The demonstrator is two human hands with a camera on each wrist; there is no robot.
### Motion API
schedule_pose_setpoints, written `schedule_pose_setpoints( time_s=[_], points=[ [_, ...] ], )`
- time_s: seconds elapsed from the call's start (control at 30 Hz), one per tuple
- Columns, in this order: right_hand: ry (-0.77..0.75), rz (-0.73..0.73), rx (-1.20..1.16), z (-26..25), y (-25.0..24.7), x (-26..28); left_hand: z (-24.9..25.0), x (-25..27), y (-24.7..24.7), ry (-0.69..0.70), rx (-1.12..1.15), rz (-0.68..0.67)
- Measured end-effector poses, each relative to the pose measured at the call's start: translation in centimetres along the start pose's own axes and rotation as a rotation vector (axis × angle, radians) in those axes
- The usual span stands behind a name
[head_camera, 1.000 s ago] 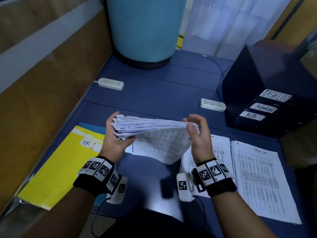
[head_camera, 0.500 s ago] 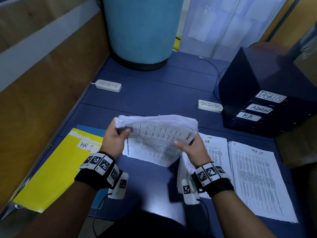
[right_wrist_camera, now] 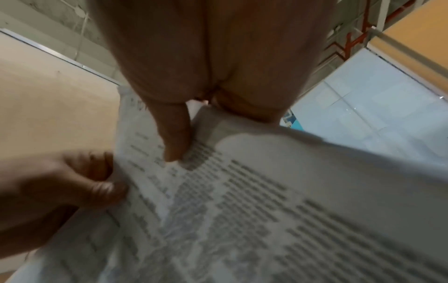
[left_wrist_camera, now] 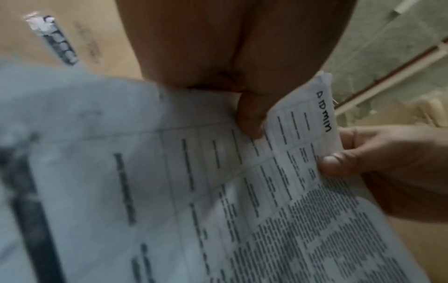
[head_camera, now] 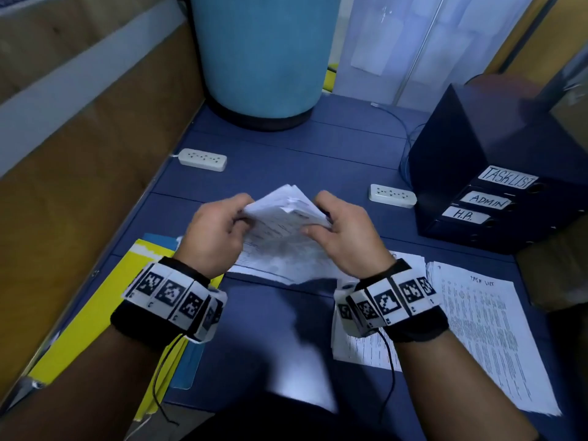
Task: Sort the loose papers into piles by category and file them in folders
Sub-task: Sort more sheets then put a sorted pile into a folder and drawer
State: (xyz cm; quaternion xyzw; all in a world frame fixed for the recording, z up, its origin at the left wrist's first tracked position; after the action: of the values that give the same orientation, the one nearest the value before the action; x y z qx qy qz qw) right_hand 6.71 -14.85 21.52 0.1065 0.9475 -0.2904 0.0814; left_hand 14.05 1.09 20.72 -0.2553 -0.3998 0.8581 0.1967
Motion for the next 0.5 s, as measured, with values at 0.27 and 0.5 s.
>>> schedule_pose_setpoints(
  time_s=[0.27, 0.5],
  points=[
    [0.424, 0.217, -0.628, 10.9, -4.1, 5.0, -8.9, 2.2, -0.6, -0.373, 0.607, 0.099],
    [0.363, 0.362, -0.758, 11.7, -1.1, 4.1, -10.3, 3.9, 2.7, -0.454, 0.737, 0.139]
  ],
)
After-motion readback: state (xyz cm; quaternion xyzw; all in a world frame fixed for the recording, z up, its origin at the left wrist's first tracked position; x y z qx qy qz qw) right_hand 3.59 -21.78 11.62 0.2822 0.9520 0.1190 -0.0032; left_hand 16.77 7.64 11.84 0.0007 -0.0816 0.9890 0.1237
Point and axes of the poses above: each hand's wrist, its own x-axis away from the middle knuckle, its own y-axis out of the palm, z = x × y, the point moved 10 cm from there along -x, towards the middle knuckle, and after that the axes turned 13 degrees about -x, right-handed, at the moved point
